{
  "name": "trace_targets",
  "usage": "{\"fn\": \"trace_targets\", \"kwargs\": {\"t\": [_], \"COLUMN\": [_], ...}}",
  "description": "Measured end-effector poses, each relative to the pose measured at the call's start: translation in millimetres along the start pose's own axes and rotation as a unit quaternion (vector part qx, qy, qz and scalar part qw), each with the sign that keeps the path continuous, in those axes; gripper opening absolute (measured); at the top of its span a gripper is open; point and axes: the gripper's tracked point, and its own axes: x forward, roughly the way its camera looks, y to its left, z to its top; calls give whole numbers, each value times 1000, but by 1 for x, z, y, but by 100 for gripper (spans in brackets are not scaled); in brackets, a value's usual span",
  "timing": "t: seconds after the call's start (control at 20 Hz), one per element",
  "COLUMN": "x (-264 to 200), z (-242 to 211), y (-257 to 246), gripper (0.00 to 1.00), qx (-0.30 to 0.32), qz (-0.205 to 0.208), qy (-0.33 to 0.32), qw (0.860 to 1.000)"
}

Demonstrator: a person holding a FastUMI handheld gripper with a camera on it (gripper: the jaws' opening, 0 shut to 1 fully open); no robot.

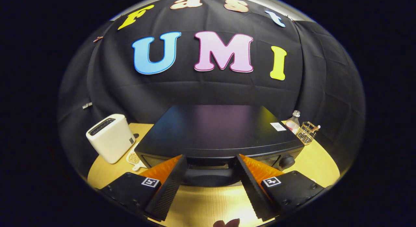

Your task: Open the toaster oven, put the food inside, and close the toaster oven door.

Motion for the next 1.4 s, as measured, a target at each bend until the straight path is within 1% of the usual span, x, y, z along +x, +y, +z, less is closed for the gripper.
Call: {"fn": "trace_targets", "kwargs": {"t": [0.1, 0.25, 0.45, 0.6, 1.0, 1.4], "x": [-6, -23, -47, -62, -79, -82], "z": [-2, -12, -41, -60, -107, -164], "y": [2, 0, -1, -1, -5, -11], "gripper": [99, 99, 99, 100, 99, 99], "qx": [-11, -4, -2, -14, -17, -13], "qz": [2, 6, 8, 6, 8, 9], "qy": [0, -5, 8, 16, 70, 148], "qw": [1000, 1000, 1000, 1000, 997, 989]}}
